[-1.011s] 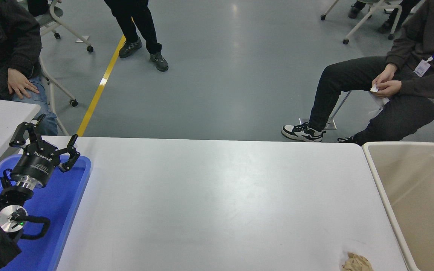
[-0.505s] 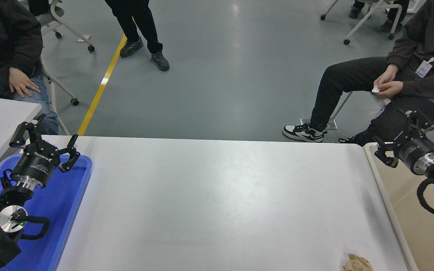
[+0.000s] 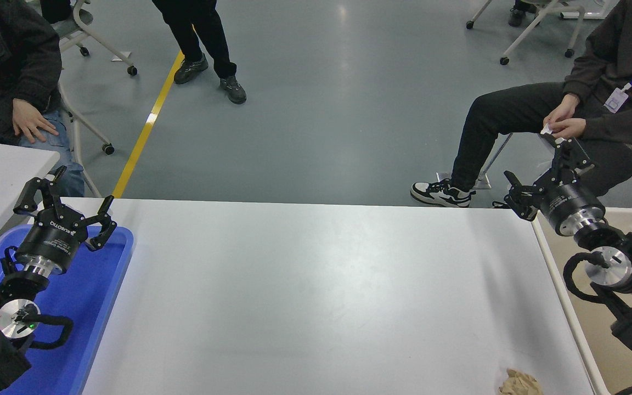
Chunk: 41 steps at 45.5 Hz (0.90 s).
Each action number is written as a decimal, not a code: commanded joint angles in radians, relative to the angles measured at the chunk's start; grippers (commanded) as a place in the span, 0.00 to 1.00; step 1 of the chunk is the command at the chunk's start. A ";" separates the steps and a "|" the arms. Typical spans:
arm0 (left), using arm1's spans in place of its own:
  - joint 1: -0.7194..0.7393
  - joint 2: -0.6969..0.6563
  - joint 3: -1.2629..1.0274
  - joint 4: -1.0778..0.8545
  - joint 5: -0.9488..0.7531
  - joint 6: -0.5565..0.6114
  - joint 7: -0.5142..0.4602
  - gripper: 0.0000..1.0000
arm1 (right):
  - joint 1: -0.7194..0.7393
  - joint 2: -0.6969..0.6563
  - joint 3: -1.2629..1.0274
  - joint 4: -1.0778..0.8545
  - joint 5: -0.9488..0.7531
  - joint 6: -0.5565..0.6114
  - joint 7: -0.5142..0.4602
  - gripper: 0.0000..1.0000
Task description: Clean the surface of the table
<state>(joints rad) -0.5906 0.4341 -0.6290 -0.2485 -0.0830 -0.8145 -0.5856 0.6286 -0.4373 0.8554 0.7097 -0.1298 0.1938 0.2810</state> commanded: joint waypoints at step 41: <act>0.000 0.000 0.000 0.000 0.000 0.000 0.001 1.00 | -0.254 -0.561 -0.078 0.636 -0.011 0.032 -0.223 1.00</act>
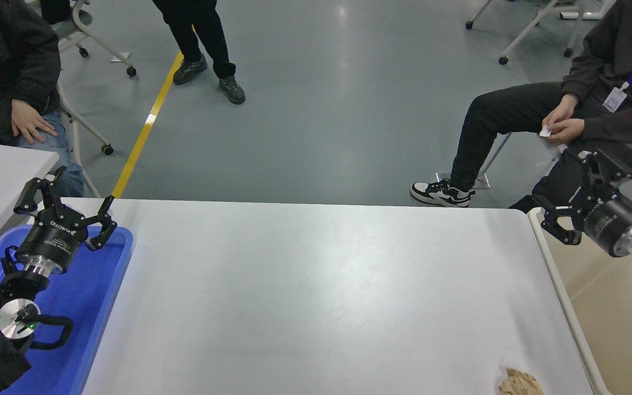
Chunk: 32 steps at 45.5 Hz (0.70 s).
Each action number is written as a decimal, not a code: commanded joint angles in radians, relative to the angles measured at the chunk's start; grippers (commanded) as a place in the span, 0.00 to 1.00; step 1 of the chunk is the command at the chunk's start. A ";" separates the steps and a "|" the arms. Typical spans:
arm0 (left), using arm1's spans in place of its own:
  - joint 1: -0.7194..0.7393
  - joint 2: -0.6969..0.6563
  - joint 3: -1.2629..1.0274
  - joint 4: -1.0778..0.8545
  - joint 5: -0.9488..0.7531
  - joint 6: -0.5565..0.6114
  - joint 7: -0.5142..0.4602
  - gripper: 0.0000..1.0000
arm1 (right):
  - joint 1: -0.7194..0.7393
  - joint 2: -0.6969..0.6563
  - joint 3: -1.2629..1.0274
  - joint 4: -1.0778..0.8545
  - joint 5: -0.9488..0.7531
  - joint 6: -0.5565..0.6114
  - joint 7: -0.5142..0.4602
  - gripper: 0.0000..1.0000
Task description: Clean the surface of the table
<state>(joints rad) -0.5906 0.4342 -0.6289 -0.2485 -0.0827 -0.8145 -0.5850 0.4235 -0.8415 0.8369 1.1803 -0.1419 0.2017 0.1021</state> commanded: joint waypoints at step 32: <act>0.000 0.000 0.000 0.000 0.000 0.000 0.001 1.00 | -0.052 -0.616 -0.320 0.361 0.160 0.334 -0.317 1.00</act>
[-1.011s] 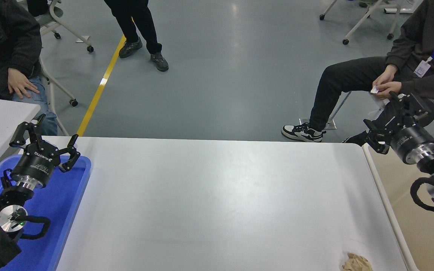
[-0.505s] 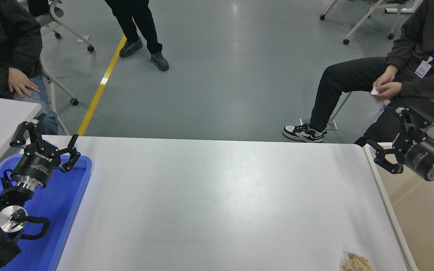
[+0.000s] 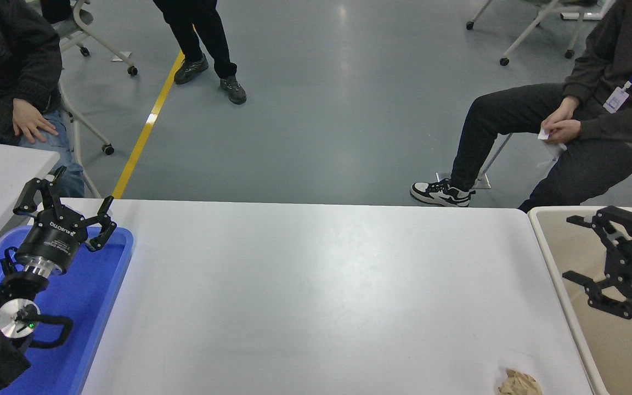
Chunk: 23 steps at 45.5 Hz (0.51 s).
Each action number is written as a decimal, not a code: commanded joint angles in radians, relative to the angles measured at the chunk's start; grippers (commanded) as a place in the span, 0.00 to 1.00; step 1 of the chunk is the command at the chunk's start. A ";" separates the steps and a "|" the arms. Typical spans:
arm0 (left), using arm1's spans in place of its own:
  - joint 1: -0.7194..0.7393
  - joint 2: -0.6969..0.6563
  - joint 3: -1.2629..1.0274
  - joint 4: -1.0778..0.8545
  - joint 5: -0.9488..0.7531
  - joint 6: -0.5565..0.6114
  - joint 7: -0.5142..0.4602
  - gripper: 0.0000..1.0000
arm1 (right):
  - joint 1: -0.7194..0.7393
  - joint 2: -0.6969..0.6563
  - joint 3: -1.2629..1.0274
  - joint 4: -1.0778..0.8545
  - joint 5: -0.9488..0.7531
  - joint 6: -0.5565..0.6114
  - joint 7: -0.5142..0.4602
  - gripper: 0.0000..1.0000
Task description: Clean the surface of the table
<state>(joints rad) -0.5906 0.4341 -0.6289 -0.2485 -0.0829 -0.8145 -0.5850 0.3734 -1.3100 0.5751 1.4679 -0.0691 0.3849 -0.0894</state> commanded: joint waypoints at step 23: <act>0.000 0.000 0.000 0.000 0.000 0.000 0.001 1.00 | -0.013 -0.127 -0.330 0.172 0.183 0.175 -0.136 1.00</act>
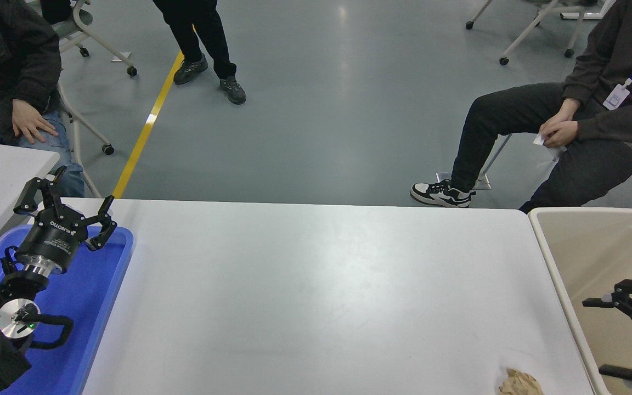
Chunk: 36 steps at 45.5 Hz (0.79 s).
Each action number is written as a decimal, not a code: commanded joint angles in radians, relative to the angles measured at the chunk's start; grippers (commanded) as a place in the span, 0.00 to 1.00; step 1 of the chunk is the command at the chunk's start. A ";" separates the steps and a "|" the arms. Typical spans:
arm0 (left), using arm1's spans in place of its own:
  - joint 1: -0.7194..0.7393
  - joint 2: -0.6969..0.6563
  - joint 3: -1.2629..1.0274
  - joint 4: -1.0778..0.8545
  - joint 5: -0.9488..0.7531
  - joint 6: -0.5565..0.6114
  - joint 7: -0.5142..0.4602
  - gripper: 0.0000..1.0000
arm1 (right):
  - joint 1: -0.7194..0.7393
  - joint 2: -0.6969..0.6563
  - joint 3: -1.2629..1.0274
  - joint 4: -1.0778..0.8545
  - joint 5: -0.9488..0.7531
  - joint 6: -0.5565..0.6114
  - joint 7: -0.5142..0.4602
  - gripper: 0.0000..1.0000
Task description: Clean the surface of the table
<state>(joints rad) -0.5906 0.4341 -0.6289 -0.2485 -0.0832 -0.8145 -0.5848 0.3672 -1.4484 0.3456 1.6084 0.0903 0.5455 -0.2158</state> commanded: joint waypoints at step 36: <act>0.000 0.000 0.000 0.000 -0.001 0.000 0.000 1.00 | -0.011 0.270 -0.111 -0.001 -0.001 -0.320 -0.019 1.00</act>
<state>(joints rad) -0.5906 0.4341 -0.6290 -0.2485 -0.0828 -0.8145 -0.5844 0.3568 -1.2803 0.2339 1.6221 0.0751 0.2781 -0.2339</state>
